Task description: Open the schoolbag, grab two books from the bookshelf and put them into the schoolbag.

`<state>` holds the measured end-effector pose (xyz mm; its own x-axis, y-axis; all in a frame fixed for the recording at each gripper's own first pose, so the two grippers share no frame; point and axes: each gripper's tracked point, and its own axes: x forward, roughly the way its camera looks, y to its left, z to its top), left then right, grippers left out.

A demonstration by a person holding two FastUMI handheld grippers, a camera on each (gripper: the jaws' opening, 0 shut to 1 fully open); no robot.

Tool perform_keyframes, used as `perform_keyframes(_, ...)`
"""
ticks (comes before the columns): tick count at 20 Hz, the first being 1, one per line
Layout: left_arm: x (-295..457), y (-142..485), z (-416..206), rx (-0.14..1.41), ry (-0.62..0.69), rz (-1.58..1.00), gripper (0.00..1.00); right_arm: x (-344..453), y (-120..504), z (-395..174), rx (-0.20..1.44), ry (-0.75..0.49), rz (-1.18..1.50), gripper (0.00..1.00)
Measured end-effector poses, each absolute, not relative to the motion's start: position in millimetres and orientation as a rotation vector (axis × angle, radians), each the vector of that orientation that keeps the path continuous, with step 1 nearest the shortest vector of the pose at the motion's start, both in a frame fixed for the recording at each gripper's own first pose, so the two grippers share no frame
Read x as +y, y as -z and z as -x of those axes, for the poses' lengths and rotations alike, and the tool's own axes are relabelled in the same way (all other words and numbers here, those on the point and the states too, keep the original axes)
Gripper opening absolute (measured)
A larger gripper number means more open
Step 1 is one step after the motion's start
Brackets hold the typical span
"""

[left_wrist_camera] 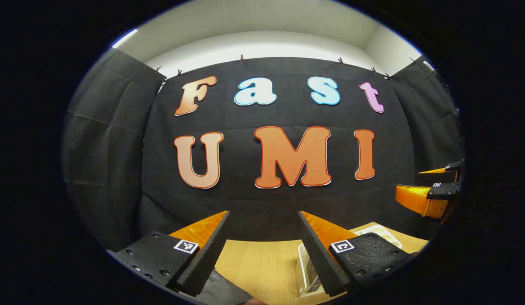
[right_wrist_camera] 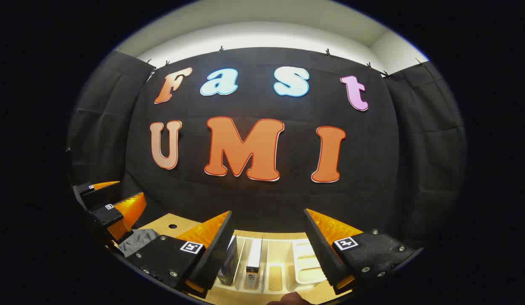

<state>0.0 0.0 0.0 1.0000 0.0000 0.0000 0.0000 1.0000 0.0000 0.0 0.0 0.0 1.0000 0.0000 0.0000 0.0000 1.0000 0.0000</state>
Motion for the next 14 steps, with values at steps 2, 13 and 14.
perform_keyframes(2,-1,2,0,0.004,0.001,-0.001,0.97,-3,-1,2,-0.004,0.008,0.01,0.96)
perform_keyframes(13,-23,9,9,0.004,-0.042,-0.034,0.97,-28,6,-6,0.002,-0.03,0.023,0.96)
perform_keyframes(14,-23,9,11,0.004,-0.05,-0.044,0.97,-32,7,-7,-0.001,-0.034,0.019,0.96)
